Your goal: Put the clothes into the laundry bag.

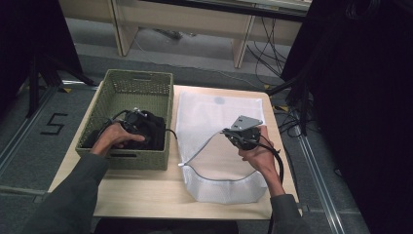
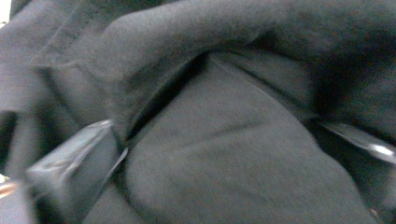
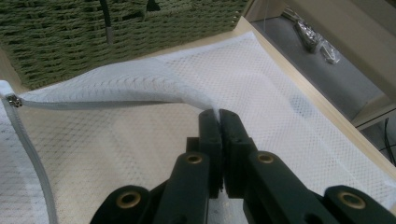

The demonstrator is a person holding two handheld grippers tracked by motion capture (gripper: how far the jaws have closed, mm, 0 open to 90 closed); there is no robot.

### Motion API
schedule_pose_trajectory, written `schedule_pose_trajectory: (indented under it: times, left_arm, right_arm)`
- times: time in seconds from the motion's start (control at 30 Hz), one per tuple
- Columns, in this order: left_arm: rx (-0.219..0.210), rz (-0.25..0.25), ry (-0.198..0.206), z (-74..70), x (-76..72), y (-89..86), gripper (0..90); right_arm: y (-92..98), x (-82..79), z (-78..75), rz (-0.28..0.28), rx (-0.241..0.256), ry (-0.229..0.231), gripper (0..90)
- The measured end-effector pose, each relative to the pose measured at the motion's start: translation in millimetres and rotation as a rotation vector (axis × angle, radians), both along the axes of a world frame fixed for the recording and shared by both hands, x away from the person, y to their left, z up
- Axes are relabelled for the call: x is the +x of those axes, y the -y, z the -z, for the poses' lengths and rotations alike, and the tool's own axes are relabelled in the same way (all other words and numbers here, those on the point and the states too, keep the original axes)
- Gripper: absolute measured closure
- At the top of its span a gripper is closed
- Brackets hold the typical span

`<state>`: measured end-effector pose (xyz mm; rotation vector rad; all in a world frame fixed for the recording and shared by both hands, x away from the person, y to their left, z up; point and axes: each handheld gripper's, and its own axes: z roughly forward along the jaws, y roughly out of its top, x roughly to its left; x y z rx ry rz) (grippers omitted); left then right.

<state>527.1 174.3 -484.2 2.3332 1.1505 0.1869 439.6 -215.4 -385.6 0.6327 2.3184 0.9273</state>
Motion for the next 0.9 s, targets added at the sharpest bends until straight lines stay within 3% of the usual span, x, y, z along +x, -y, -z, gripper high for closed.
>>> schedule_pose_trajectory:
  times: [0.07,0.17,0.2,0.3,0.47,0.53,0.57,0.63,0.67,0.73,0.8,0.83,0.87,0.9]
  left_arm:
    - [0.012,-0.008,0.009,-1.7,-2.4,0.5,16.4]
    - [-0.02,-0.001,-0.014,-3.4,-3.2,-2.5,39.5]
    - [-0.06,-0.008,-0.028,-3.1,-3.7,-5.9,47.0]
    - [-0.059,0.011,-0.03,-4.3,-4.0,-6.2,59.3]
    - [-0.025,0.036,-0.007,-17.3,-3.5,-2.5,64.0]
    - [-0.046,0.036,0.019,-33.1,-2.2,-7.3,64.2]
    - [-0.046,0.036,0.019,-33.1,-2.2,-7.3,64.2]
    - [-0.071,0.028,0.045,-45.7,-2.3,-13.2,64.2]
    - [-0.132,0.002,0.067,-57.7,-3.8,-15.7,64.2]
    - [-0.149,-0.006,0.088,-64.4,-4.9,-17.3,64.1]
    - [-0.196,-0.009,0.107,-86.1,-9.2,-22.8,64.1]
    - [-0.196,-0.009,0.107,-86.1,-9.2,-22.8,64.1]
    - [-0.224,-0.023,0.13,-99.4,-13.7,-26.4,64.1]
    - [-0.224,-0.023,0.13,-99.4,-13.7,-26.4,64.1]
  right_arm:
    - [-0.2,-0.2,-0.3,-0.003,-0.001,0.002,89.4]
    - [-0.9,0.0,-0.7,-0.013,-0.003,0.005,89.4]
    - [-1.1,0.5,-0.8,-0.023,-0.007,0.007,89.4]
    - [-1.2,0.7,-0.9,-0.023,-0.008,0.008,89.4]
    - [-0.1,1.4,-1.3,-0.012,0.001,0.009,89.4]
    - [0.2,0.5,-1.6,-0.003,0.01,0.005,89.5]
    - [0.2,0.5,-1.6,-0.003,0.01,0.005,89.5]
    - [1.2,0.2,-2.2,-0.005,0.012,0.006,89.4]
    - [1.4,0.9,-2.4,-0.013,0.01,0.009,89.5]
    - [1.8,1.4,-2.5,-0.014,0.008,0.013,89.5]
    - [1.5,0.8,-2.7,-0.014,0.01,0.01,89.5]
    - [1.5,0.8,-2.7,-0.014,0.01,0.01,89.5]
    - [1.6,1.3,-3.1,-0.009,0.01,0.016,89.5]
    - [1.6,1.3,-3.1,-0.009,0.01,0.016,89.5]
